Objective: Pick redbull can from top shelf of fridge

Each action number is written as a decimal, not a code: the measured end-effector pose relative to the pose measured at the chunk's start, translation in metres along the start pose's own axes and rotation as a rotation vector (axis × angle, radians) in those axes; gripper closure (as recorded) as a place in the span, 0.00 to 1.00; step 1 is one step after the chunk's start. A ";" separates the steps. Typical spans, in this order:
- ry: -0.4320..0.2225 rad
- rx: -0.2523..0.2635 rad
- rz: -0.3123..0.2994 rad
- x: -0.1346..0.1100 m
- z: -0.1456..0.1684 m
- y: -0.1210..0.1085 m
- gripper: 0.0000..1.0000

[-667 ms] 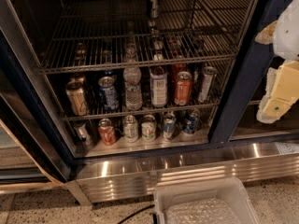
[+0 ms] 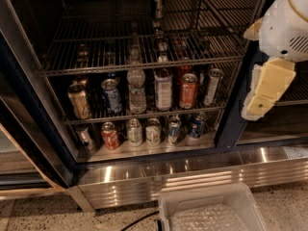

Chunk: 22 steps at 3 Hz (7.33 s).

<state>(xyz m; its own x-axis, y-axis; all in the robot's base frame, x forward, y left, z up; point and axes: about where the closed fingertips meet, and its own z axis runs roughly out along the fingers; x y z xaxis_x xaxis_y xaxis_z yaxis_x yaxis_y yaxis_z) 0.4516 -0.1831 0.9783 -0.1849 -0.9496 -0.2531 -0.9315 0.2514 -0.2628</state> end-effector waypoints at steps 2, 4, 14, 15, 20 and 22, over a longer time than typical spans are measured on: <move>-0.162 0.057 -0.058 -0.088 0.019 -0.029 0.00; -0.201 0.063 -0.042 -0.085 0.031 -0.042 0.00; -0.991 0.280 0.555 -0.201 0.131 -0.255 0.00; -0.992 0.281 0.554 -0.201 0.131 -0.255 0.00; -1.010 0.500 0.506 -0.226 0.155 -0.390 0.00; -0.996 0.548 0.497 -0.228 0.169 -0.411 0.00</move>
Offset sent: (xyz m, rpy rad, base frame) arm 0.0855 0.1204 0.0202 0.1846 -0.1650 0.1229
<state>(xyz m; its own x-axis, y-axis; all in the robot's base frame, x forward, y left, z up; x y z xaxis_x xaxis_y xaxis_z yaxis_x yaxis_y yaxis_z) 0.9295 -0.0382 0.9871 0.0610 -0.2337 -0.9704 -0.5302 0.8161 -0.2299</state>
